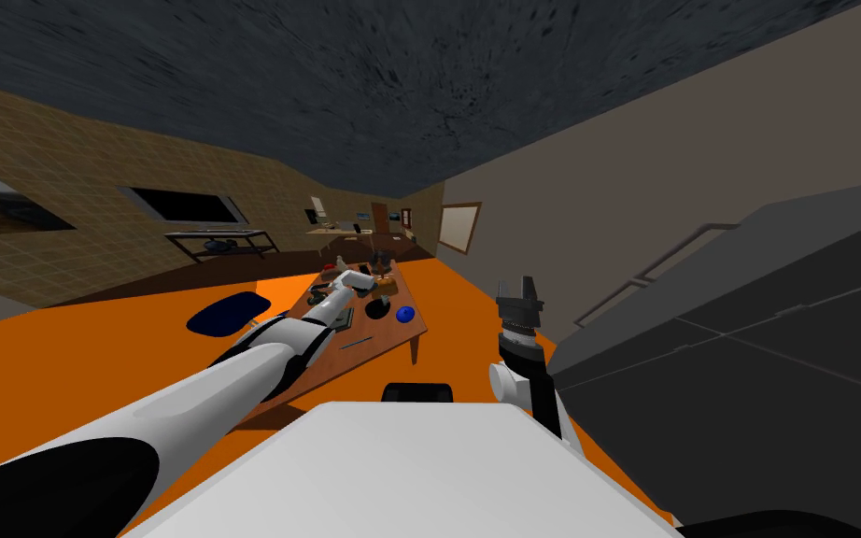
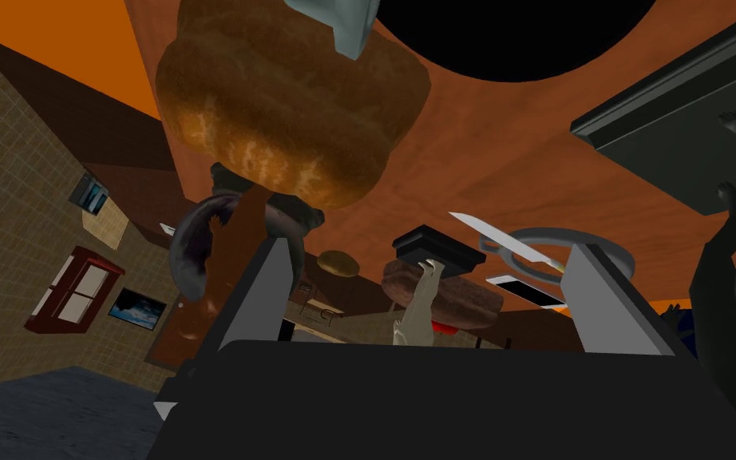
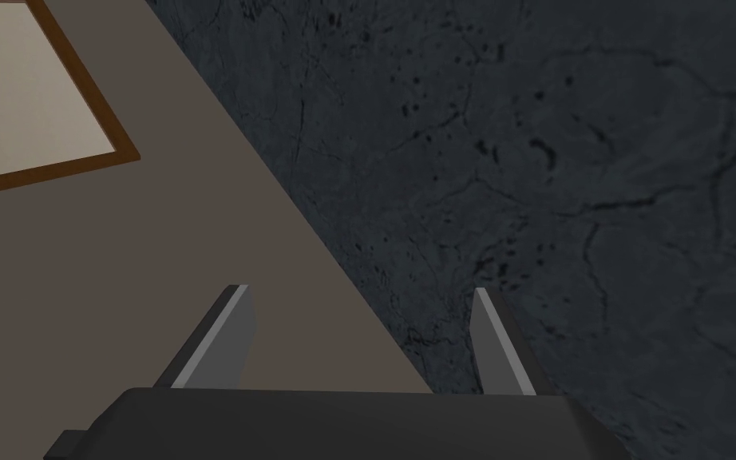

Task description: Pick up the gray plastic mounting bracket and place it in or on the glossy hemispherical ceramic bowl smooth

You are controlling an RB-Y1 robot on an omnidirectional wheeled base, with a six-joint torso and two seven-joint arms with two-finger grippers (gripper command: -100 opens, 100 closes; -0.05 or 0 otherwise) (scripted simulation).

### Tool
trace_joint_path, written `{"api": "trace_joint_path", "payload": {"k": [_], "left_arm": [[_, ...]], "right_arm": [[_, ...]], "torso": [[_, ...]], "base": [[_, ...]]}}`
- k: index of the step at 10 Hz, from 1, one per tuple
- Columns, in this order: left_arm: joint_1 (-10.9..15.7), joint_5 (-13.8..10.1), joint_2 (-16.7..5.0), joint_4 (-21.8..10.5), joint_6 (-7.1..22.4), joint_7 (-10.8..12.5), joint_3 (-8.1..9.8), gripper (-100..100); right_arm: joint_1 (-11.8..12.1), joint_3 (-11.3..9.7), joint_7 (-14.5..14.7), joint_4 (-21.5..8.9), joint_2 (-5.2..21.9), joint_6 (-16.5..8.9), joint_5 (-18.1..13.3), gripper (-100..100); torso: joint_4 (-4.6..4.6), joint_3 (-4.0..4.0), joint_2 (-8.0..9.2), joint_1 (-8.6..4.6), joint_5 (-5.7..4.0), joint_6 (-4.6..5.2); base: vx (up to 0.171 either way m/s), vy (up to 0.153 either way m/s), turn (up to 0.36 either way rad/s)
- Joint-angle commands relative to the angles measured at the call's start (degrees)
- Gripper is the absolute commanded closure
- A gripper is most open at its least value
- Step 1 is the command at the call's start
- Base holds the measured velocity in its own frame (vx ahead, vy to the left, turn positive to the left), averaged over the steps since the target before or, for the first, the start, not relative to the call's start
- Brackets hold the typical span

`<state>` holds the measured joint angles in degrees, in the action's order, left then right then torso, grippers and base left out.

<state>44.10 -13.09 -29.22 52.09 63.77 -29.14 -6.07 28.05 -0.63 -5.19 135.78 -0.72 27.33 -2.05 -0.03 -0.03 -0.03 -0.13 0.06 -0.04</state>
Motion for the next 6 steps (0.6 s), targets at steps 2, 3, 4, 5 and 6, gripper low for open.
{"api": "trace_joint_path", "payload": {"k": [2, 3, 4, 5, 6], "left_arm": [[-0.01, 0.01, 0.01, 0.00, -0.02, 0.01, 0.00, 0], [-0.01, 0.01, 0.01, 0.00, -0.01, 0.01, 0.00, 0], [-0.01, 0.01, 0.01, 0.00, -0.01, 0.01, 0.00, 0], [-0.01, 0.01, 0.01, 0.00, -0.01, 0.01, 0.00, 0], [-0.01, 0.01, 0.01, 0.00, -0.01, 0.01, 0.00, 0]], "right_arm": [[0.00, 0.00, 0.00, 0.00, 0.00, 0.00, 0.00, 0], [0.00, 0.00, 0.00, 0.00, 0.00, 0.00, 0.00, 0], [0.00, 0.00, 0.00, 0.00, 0.00, 0.00, 0.00, 0], [0.00, 0.00, 0.00, 0.00, 0.00, 0.00, 0.00, 0], [0.00, 0.00, 0.00, 0.00, 0.00, 0.00, 0.00, 0]], "torso": [[-0.01, -0.02, -0.03, 0.01, 0.00, 0.00], [-0.01, -0.02, -0.04, 0.01, 0.00, 0.00], [-0.01, -0.03, -0.04, 0.01, 0.00, 0.00], [-0.01, -0.03, -0.04, 0.01, 0.00, 0.00], [-0.01, -0.03, -0.05, 0.01, 0.00, 0.00]], "base": [[0.000, 0.000, 0.000], [0.000, 0.000, 0.000], [0.000, 0.000, 0.000], [0.000, 0.000, 0.000], [0.000, 0.000, 0.000]]}}
